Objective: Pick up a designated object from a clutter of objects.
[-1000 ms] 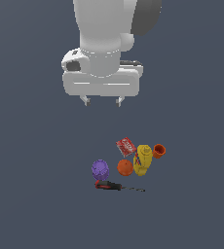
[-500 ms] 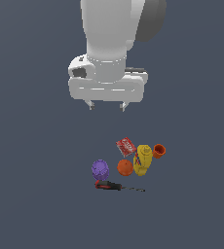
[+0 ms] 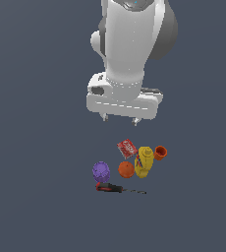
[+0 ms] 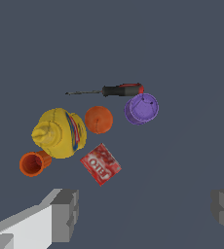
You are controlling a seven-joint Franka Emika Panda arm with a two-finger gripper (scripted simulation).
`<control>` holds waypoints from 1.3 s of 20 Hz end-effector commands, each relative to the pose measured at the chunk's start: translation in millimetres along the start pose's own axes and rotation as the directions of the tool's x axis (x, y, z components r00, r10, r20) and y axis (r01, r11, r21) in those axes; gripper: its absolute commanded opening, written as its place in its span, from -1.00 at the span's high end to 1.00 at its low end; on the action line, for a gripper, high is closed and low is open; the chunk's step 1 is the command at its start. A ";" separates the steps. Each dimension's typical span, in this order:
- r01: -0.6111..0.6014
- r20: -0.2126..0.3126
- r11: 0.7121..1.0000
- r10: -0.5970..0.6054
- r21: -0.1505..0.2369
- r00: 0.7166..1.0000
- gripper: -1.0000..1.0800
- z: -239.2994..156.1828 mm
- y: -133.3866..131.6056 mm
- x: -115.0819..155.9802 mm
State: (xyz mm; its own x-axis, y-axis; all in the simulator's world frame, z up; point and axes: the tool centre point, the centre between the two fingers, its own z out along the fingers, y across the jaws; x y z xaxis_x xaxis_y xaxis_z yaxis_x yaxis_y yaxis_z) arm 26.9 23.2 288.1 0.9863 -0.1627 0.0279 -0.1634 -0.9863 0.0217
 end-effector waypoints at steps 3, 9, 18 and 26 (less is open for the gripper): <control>-0.071 0.002 0.998 0.071 0.000 0.998 -0.92 22.7 -25.7 2.5; -0.164 0.005 0.986 0.164 0.001 0.986 -0.92 53.6 -60.1 2.4; -0.302 0.012 0.953 0.302 0.003 0.953 -0.92 101.1 -111.7 -5.3; -0.421 0.021 0.907 0.421 0.004 0.907 -0.92 144.1 -156.4 -19.7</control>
State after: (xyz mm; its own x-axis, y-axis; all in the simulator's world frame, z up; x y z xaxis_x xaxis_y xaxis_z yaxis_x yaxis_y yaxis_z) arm 38.1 168.3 148.7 0.8403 -0.5419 0.0149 -0.5421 -0.8403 0.0050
